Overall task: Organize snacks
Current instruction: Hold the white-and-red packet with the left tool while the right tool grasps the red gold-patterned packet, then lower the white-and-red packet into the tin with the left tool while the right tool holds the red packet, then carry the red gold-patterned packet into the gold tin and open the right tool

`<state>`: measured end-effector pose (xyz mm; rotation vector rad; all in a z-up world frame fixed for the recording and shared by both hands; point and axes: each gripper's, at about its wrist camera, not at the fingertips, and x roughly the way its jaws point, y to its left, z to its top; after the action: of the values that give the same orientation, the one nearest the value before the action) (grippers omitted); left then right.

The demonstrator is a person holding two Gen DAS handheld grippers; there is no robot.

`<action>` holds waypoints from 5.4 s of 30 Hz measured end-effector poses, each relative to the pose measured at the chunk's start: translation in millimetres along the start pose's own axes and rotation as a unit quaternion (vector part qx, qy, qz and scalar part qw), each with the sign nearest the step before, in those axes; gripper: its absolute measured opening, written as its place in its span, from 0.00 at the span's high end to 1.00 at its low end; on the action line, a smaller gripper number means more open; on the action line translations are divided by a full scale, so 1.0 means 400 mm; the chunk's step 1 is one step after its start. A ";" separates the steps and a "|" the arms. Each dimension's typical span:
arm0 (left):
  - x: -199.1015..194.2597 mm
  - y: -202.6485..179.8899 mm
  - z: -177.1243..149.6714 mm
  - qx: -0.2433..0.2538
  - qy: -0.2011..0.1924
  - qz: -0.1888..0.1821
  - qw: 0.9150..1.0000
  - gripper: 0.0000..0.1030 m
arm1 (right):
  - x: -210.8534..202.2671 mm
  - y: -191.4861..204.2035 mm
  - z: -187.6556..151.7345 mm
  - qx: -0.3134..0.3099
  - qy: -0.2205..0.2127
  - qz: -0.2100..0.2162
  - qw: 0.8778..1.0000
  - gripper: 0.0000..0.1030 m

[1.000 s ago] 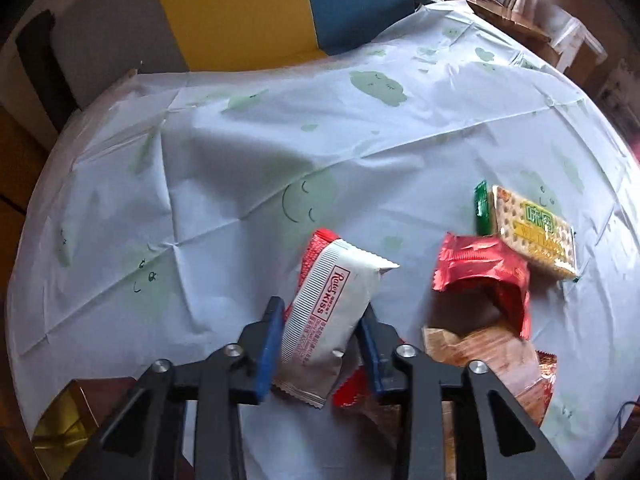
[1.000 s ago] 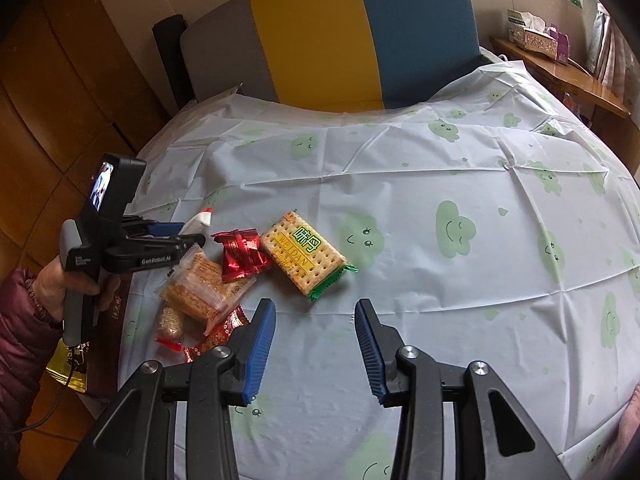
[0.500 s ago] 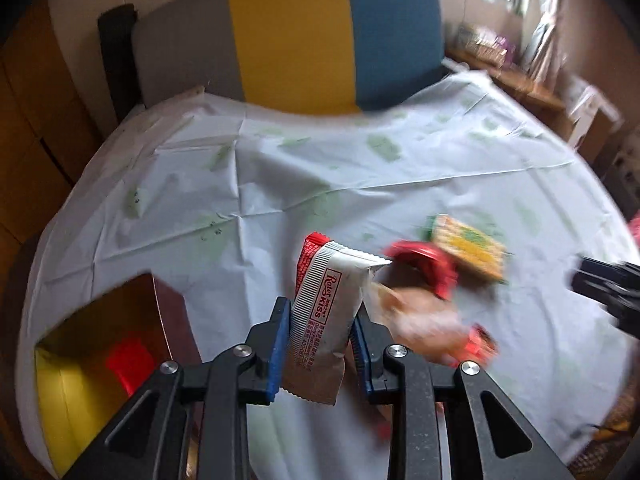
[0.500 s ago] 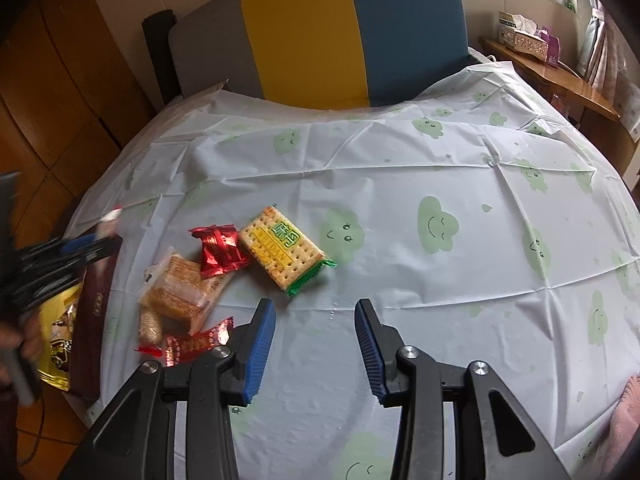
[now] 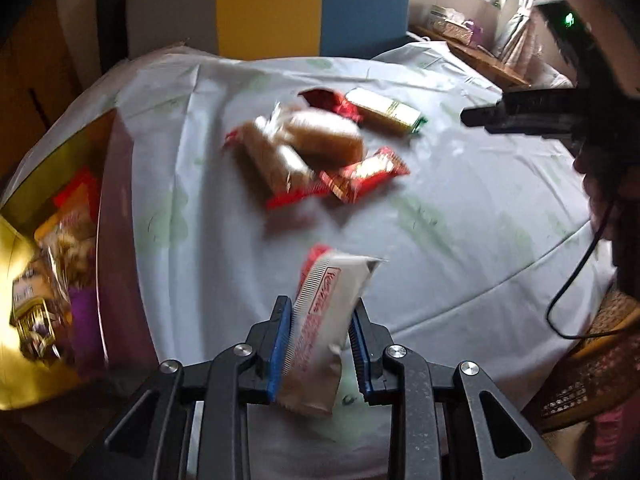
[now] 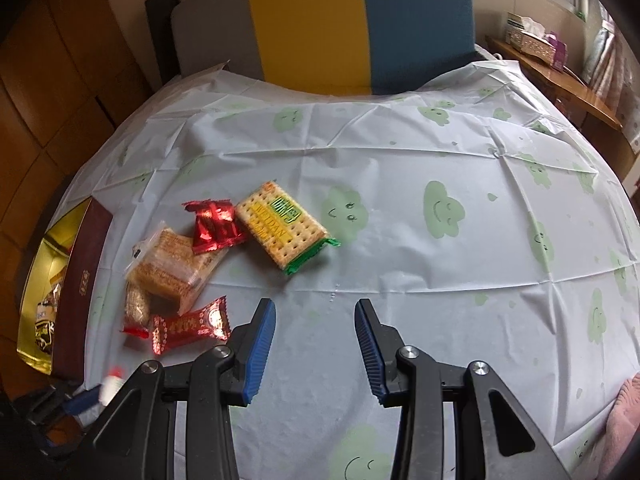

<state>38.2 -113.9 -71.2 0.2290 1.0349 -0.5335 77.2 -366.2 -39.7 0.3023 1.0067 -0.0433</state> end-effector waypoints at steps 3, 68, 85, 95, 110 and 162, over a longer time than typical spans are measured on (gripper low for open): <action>0.011 -0.001 -0.020 -0.008 -0.007 -0.003 1.000 0.72 | 0.010 0.019 -0.006 -0.016 0.009 0.019 1.000 0.59; 0.016 0.029 -0.054 -0.027 -0.048 -0.034 0.998 0.69 | 0.192 0.376 -0.059 -0.399 0.092 0.034 0.912 0.79; -0.172 0.178 0.029 -0.120 -0.106 -0.061 0.985 0.71 | 0.115 0.305 -0.186 -0.361 0.075 0.081 0.926 0.78; -0.148 0.568 0.139 -0.287 -0.073 0.022 0.955 0.70 | 0.087 0.318 -0.218 -0.376 0.072 0.070 0.921 0.78; -0.004 0.732 0.155 -0.359 -0.023 0.066 0.931 0.57 | 0.089 0.326 -0.221 -0.382 0.070 0.067 0.919 0.77; -0.199 0.414 -0.130 -0.229 -0.081 0.168 0.955 0.46 | 0.069 0.319 -0.255 -0.386 0.038 0.052 0.920 0.77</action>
<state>53.8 73.8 -39.5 -0.0522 0.9080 0.0046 30.1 -213.7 -84.1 -0.3720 1.0075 0.4590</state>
